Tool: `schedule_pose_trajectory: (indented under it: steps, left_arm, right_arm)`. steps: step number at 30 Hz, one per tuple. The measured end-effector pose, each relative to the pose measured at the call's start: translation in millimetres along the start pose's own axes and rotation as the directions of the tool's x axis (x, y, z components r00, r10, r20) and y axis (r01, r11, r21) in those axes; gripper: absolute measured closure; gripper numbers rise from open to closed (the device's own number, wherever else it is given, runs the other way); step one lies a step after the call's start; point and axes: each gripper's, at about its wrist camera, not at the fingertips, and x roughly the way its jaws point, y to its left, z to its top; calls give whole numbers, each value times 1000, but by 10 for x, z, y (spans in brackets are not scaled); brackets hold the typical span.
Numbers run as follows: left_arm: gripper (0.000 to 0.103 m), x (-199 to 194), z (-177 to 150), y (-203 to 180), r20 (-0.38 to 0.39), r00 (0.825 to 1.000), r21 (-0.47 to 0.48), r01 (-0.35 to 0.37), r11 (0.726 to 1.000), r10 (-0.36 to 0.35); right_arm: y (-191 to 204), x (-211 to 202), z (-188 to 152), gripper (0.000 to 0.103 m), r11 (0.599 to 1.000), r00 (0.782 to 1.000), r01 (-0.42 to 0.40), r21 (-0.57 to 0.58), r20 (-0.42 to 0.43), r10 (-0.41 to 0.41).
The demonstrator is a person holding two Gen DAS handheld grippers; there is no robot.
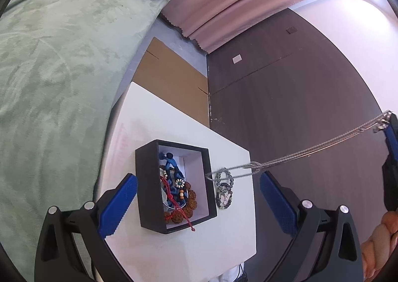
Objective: Organize jewelry
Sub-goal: 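Grasp the silver charm chain bracelet with the right gripper and drop it into the box, then move the left gripper to the grey bead bracelet and grasp it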
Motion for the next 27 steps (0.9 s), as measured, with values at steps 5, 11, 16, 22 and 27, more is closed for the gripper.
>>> schedule_pose_trajectory:
  steps: [5, 11, 16, 22, 27]
  left_arm:
    - [8, 6, -2, 12, 2, 1000, -5, -10, 1000, 10]
    - [8, 35, 3, -1, 5, 999, 9, -44, 999, 44]
    - [8, 48, -13, -42, 9, 998, 29, -68, 997, 67]
    - [8, 140, -86, -157, -2, 996, 67, -84, 994, 85]
    - [8, 280, -185, -323, -17, 996, 109, -84, 990, 87]
  right_arm:
    - [-56, 257, -146, 88, 1000, 999, -9, 26, -42, 10]
    - [-199, 624, -353, 83, 995, 982, -45, 94, -179, 62]
    - [-419, 582, -494, 56, 990, 984, -35, 139, -170, 59]
    - [-666, 451, -641, 56, 985, 981, -41, 168, -181, 72]
    - [-986, 359, -785, 56, 974, 977, -18, 225, -202, 65]
